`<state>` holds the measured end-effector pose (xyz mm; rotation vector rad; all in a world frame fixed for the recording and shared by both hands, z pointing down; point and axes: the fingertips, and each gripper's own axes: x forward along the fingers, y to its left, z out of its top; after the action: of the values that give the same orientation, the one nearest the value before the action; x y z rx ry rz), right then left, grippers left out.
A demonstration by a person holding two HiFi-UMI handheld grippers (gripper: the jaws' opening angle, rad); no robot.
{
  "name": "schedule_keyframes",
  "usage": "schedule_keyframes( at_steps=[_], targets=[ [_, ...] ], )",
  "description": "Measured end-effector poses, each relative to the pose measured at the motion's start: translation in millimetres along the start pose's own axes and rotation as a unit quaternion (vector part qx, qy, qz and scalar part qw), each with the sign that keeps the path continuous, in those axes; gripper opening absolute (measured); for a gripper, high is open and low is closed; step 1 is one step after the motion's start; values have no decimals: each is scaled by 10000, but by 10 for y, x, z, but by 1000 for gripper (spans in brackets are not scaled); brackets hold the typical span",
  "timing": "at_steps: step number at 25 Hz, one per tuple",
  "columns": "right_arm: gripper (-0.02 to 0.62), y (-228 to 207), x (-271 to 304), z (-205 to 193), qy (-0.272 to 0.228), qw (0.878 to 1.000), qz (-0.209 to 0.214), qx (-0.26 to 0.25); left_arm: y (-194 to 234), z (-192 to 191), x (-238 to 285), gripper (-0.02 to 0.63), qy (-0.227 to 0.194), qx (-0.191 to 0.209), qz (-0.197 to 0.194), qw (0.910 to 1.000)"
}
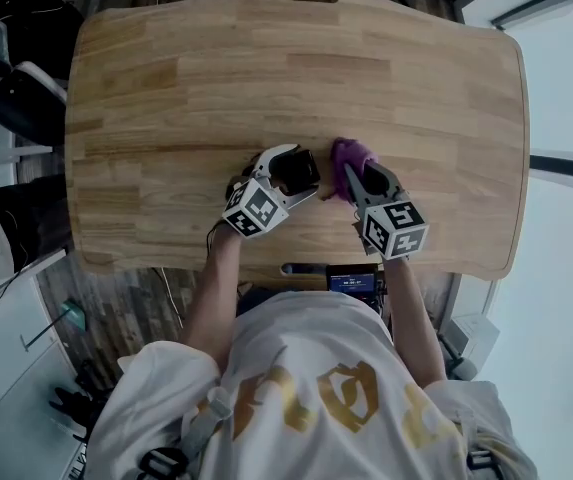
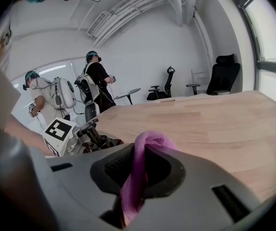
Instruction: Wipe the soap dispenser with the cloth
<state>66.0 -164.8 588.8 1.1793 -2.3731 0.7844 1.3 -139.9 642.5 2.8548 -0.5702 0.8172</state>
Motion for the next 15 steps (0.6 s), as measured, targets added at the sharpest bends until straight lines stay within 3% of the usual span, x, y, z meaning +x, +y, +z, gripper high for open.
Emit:
schedule_keyframes(
  at_steps=[6, 15],
  targets=[
    [51, 14, 0, 6, -27, 10000, -11, 3, -13, -30, 41, 345, 198, 98, -30, 9998],
    [51, 22, -92, 42, -65, 10000, -40, -36, 13, -24, 35, 345, 258, -247, -166, 9992]
  ],
)
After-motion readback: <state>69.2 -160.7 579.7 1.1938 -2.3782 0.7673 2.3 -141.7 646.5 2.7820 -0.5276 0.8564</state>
